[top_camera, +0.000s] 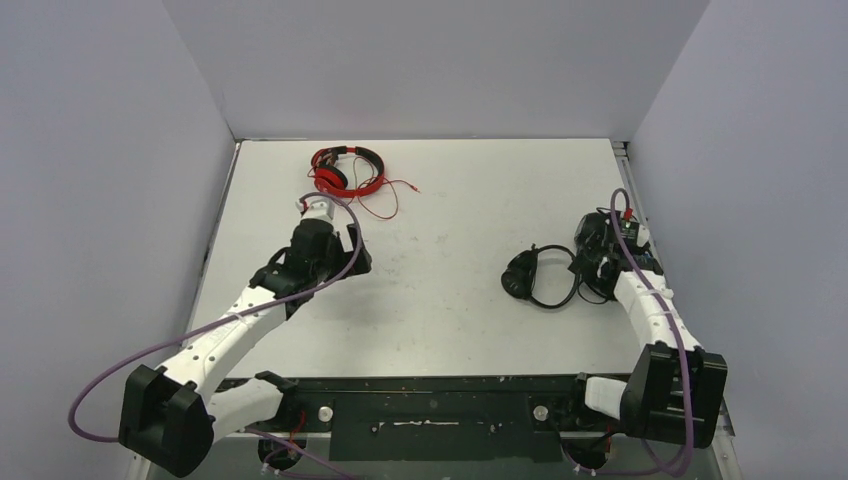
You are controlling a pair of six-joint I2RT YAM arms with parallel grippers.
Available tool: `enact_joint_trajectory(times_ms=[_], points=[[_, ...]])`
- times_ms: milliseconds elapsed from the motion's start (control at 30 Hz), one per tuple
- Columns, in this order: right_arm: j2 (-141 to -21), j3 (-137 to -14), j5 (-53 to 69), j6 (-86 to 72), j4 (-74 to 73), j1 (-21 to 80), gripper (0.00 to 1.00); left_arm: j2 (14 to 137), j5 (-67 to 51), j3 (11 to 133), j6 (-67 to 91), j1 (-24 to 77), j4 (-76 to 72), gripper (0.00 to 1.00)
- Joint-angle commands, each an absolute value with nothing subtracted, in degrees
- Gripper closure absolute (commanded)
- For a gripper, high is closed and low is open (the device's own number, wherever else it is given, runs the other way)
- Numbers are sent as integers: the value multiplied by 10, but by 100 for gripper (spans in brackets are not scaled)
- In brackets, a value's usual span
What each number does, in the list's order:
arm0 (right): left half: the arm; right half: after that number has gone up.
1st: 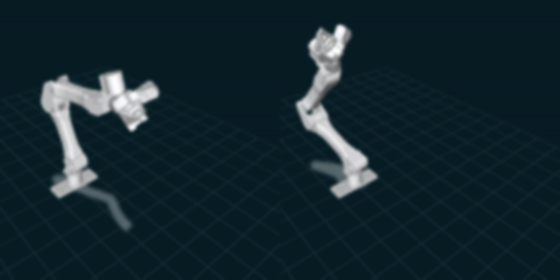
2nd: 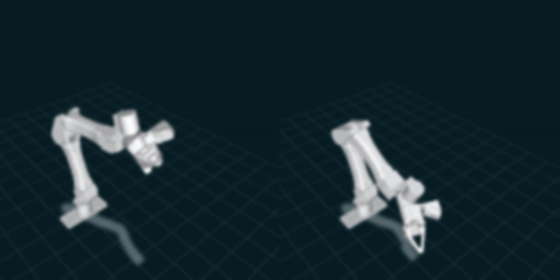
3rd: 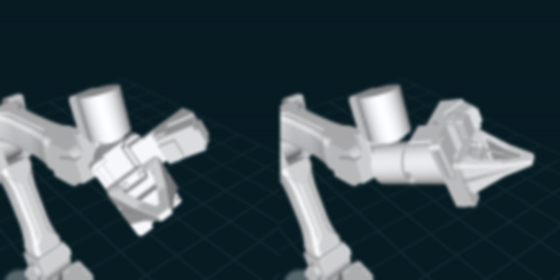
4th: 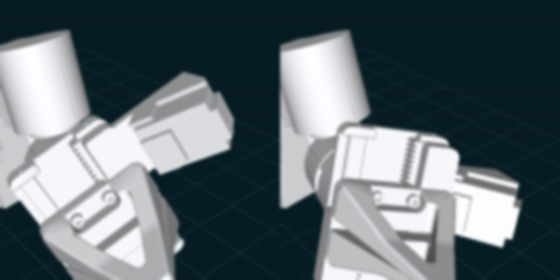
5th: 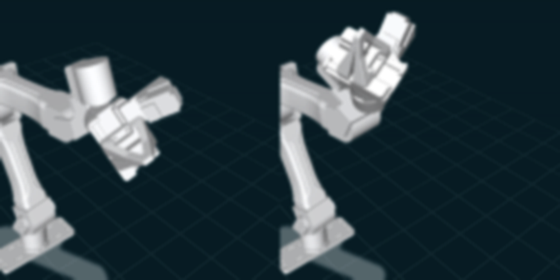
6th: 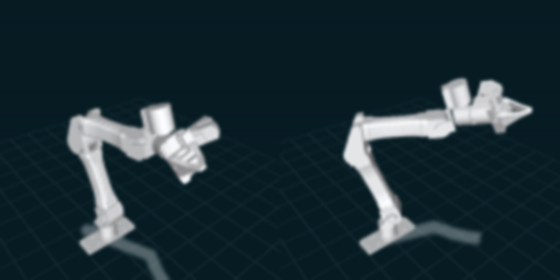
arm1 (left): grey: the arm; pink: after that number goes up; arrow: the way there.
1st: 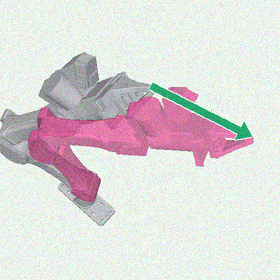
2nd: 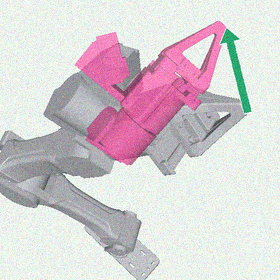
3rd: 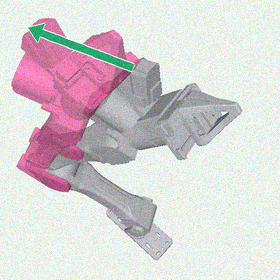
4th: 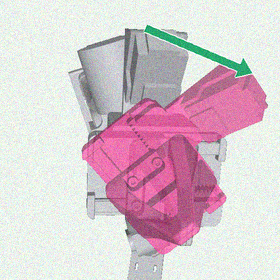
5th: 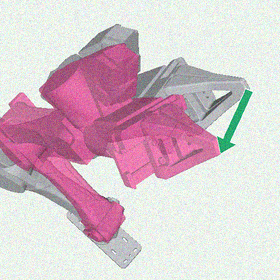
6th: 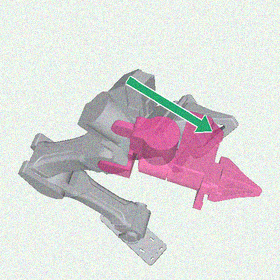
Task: Wrap the headphones
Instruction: Place the headphones at the center of the board, then move the headphones to the center of the board.
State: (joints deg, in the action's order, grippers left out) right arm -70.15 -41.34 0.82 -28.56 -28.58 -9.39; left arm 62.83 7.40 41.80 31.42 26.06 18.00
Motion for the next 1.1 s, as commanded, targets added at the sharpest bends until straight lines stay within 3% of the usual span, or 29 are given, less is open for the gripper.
enact_joint_trajectory(times_ms=[0,300,667,1067], points=[[-657,-458,-4,-285,-310,-81,42,618,143,483,352,243,256,3],[-642,-547,-35,-284,-340,36,1,642,158,537,333,185,264,3],[-637,-604,-56,-254,-332,155,0,794,220,686,338,152,257,3],[-601,-602,-33,-235,-292,182,0,1056,304,936,427,149,324,3]])
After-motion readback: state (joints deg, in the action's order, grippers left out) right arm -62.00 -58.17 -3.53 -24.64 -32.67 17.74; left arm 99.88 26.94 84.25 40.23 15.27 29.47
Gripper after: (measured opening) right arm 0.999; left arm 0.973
